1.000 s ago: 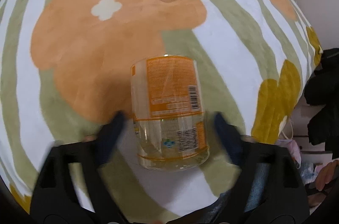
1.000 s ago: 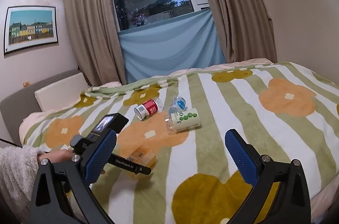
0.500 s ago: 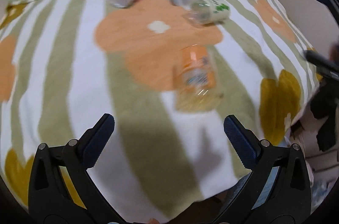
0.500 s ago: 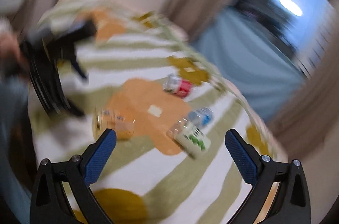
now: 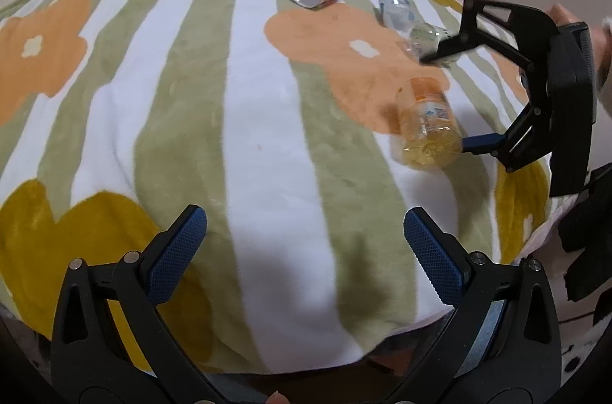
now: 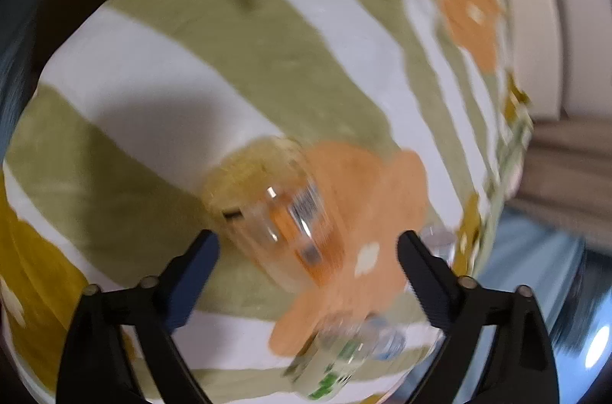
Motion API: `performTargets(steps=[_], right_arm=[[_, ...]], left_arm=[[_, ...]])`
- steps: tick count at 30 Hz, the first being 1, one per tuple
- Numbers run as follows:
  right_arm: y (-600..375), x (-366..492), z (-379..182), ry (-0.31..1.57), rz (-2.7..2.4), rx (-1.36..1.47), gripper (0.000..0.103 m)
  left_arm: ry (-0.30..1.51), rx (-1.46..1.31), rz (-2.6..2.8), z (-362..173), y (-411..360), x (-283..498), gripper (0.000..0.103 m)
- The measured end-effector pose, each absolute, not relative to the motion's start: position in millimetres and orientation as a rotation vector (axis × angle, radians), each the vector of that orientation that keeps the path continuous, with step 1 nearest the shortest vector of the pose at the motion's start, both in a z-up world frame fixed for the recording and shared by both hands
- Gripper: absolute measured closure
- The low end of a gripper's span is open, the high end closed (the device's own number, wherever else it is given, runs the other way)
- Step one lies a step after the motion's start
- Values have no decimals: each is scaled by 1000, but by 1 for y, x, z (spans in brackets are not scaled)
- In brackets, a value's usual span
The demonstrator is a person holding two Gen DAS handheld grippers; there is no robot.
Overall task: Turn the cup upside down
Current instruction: 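Grasp the orange-labelled bottle with the right gripper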
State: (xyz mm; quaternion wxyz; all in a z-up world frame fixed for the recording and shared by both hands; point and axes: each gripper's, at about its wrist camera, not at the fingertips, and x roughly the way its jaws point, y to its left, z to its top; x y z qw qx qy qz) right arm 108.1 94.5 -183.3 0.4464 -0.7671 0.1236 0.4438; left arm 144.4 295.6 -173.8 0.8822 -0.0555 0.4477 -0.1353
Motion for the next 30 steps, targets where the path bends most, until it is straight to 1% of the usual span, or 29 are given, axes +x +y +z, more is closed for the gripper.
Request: performTargets(steps=[3, 4, 5, 6, 8, 10, 11, 13, 17, 20, 22, 25, 30], right_arm=[[103, 106, -191, 322, 1176, -1979, 22], [105, 106, -192, 344, 1204, -2002, 27], [107, 105, -196, 365, 1221, -2024, 29], [109, 105, -200, 395, 1233, -2050, 33], [112, 107, -205, 434, 1242, -2071, 34], [118, 111, -204, 475, 1238, -2053, 41], [122, 113, -203, 497, 1232, -2037, 41], [134, 122, -197, 608, 1226, -1963, 42], [158, 162, -182, 978, 1122, -1705, 42], [168, 215, -169, 1355, 962, -1308, 42], [164, 246, -166, 1529, 858, -1031, 42], [158, 267, -174, 1634, 744, -831, 42], [157, 283, -193, 1674, 668, -719, 42]], left_arm=[[940, -141, -284, -179, 301, 148, 0], [944, -156, -287, -182, 304, 150, 0], [946, -163, -290, -183, 305, 151, 0], [948, -169, -290, -184, 307, 152, 0], [953, -180, -281, -188, 311, 154, 0], [960, -197, -280, -191, 315, 154, 0], [961, -201, -280, -192, 316, 154, 0], [965, -214, -284, -192, 318, 155, 0], [962, -256, -299, -192, 322, 155, 0], [952, -279, -317, -190, 323, 153, 0], [947, -280, -334, -189, 322, 150, 0], [946, -284, -347, -189, 321, 147, 0], [934, -321, -361, -187, 327, 140, 0]])
